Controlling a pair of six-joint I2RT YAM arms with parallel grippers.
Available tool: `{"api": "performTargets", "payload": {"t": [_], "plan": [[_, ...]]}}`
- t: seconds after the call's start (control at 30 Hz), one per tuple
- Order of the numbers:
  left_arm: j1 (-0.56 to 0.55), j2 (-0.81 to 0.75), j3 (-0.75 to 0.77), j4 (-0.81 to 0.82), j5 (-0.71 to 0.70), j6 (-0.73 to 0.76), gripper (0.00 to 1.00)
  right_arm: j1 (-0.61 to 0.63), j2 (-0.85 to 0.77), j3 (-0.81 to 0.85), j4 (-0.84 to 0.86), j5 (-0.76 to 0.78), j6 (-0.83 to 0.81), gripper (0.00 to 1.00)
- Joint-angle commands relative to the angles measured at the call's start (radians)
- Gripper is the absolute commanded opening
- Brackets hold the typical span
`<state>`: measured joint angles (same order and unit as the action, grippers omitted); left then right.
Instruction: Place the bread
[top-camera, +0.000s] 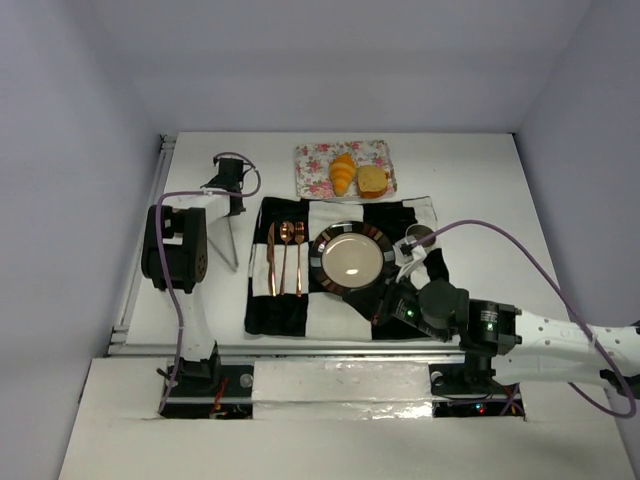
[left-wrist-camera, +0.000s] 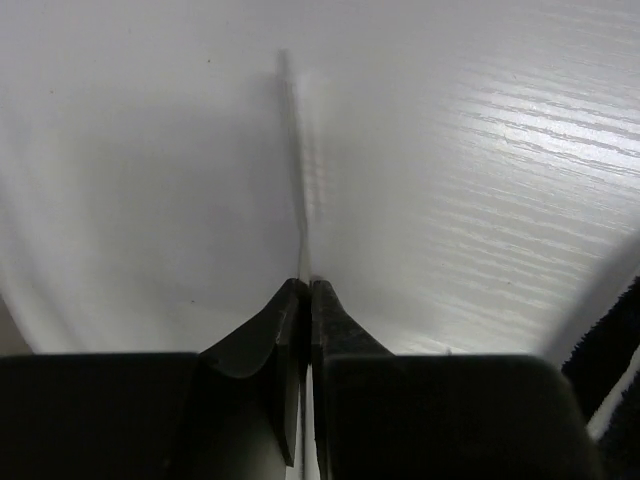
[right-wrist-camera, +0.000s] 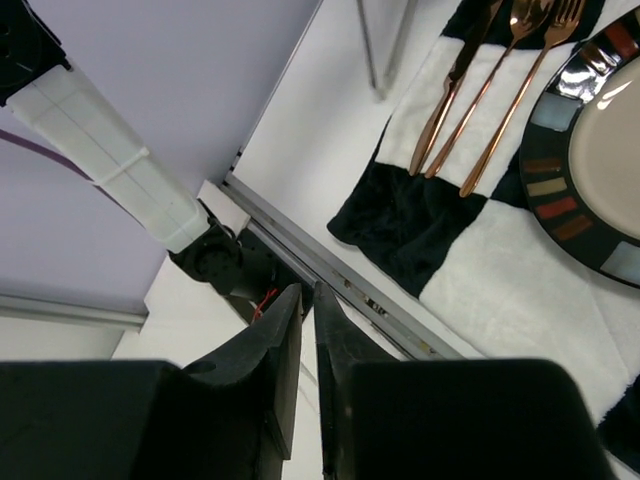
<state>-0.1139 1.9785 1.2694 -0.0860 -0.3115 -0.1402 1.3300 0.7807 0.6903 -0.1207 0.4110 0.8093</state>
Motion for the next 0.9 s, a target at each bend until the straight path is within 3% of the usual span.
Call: {"api": "performTargets", "payload": {"t": [0.0,0.03,0.1,0.13,0.17,0.23,0.27,0.37,0.47,0.53,0.63,0.67,0.73,0.83,0.87], "plan": [[0.006,0.000,0.022,-0.020,-0.047,0.010,0.00,0.009,0.006,0.011,0.056,0.008,0.008,0.17],[0.006,-0.009,0.024,-0.023,-0.073,0.005,0.00,0.009,0.021,0.014,0.058,0.009,0.007,0.20],[0.006,-0.061,0.036,-0.053,-0.109,-0.025,0.00,0.009,0.041,0.028,0.062,0.009,0.001,0.38],[0.006,-0.088,0.035,-0.054,-0.112,-0.032,0.00,0.009,0.057,0.035,0.070,0.008,-0.001,0.48],[0.006,-0.125,0.031,-0.051,-0.103,-0.041,0.00,0.009,0.093,0.044,0.075,0.002,-0.001,0.66],[0.006,-0.242,0.013,-0.035,-0.036,-0.085,0.00,0.009,0.129,0.067,0.107,-0.006,-0.004,0.78],[0.006,-0.286,0.004,-0.026,-0.002,-0.100,0.00,0.009,0.146,0.071,0.128,-0.006,-0.004,0.89],[0.006,-0.462,-0.041,0.008,0.150,-0.163,0.00,0.009,0.187,0.068,0.251,-0.020,0.021,1.00],[0.006,-0.706,-0.149,0.076,0.337,-0.234,0.00,0.009,0.221,0.058,0.360,-0.034,0.025,0.99],[0.006,-0.797,-0.205,0.119,0.513,-0.280,0.00,0.009,0.242,0.101,0.389,-0.054,0.011,0.96],[0.006,-0.935,-0.304,0.198,0.733,-0.386,0.00,0.000,0.275,0.144,0.420,-0.035,-0.002,0.53],[0.006,-0.966,-0.327,0.225,0.780,-0.435,0.00,-0.011,0.279,0.152,0.440,-0.019,-0.002,0.26],[0.006,-1.055,-0.399,0.313,0.906,-0.488,0.00,-0.034,0.276,0.137,0.542,-0.040,0.001,0.00],[0.006,-1.159,-0.490,0.472,1.029,-0.610,0.00,-0.100,0.287,0.107,0.660,-0.142,0.010,0.00],[0.006,-1.181,-0.519,0.535,1.055,-0.651,0.00,-0.127,0.308,0.104,0.685,-0.200,0.010,0.08]]}}
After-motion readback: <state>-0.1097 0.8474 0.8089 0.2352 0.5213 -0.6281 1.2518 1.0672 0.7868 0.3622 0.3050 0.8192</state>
